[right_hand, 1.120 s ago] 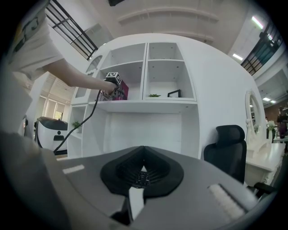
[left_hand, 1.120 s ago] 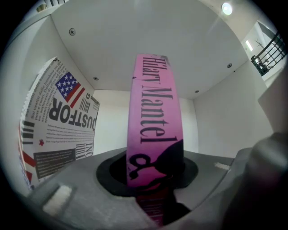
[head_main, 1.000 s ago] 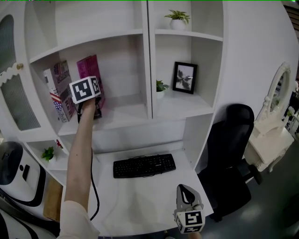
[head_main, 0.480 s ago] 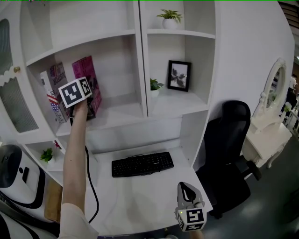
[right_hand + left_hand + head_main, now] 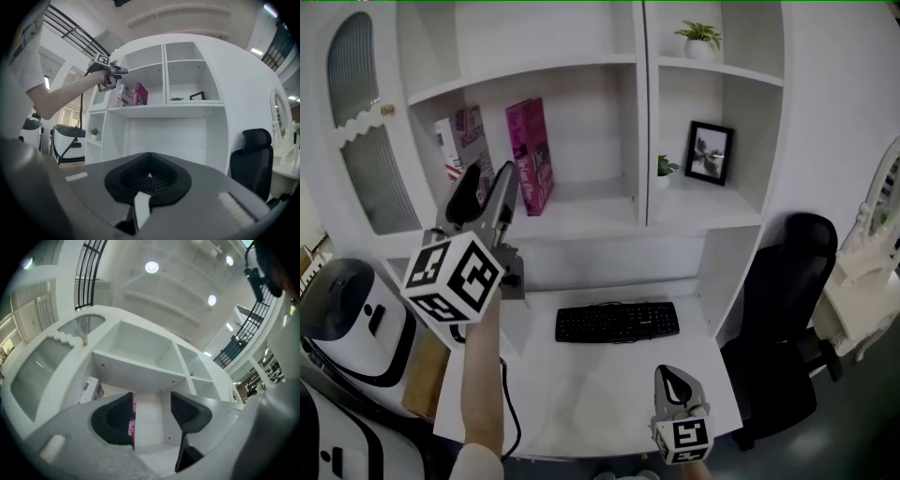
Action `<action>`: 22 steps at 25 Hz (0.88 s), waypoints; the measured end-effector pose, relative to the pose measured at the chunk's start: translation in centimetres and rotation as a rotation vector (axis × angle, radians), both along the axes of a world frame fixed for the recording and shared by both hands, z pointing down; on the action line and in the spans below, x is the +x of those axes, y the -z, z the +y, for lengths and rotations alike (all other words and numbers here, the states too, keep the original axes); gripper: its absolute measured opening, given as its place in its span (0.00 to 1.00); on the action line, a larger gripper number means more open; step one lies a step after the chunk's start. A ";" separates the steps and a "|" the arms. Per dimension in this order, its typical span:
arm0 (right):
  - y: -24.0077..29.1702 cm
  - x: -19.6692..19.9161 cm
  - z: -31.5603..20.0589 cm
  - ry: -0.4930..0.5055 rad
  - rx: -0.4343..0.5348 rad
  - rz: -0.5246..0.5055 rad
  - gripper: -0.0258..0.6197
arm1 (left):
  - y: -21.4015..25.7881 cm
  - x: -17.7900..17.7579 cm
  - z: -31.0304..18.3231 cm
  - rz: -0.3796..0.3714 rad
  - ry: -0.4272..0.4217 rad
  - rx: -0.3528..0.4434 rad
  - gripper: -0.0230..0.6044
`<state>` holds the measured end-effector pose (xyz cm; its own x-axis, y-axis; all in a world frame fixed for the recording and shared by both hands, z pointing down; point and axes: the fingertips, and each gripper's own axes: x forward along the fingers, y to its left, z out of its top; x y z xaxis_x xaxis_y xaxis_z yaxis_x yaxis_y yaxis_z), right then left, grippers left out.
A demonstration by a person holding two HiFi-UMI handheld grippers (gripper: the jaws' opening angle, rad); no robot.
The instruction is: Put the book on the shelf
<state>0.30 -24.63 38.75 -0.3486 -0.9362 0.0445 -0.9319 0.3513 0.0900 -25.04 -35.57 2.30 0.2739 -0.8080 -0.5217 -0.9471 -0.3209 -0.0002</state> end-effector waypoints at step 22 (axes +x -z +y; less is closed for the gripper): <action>4.6 -7.9 1.4 0.152 0.156 0.029 0.04 | -30.3 2.0 12.4 -0.049 0.176 -0.312 0.04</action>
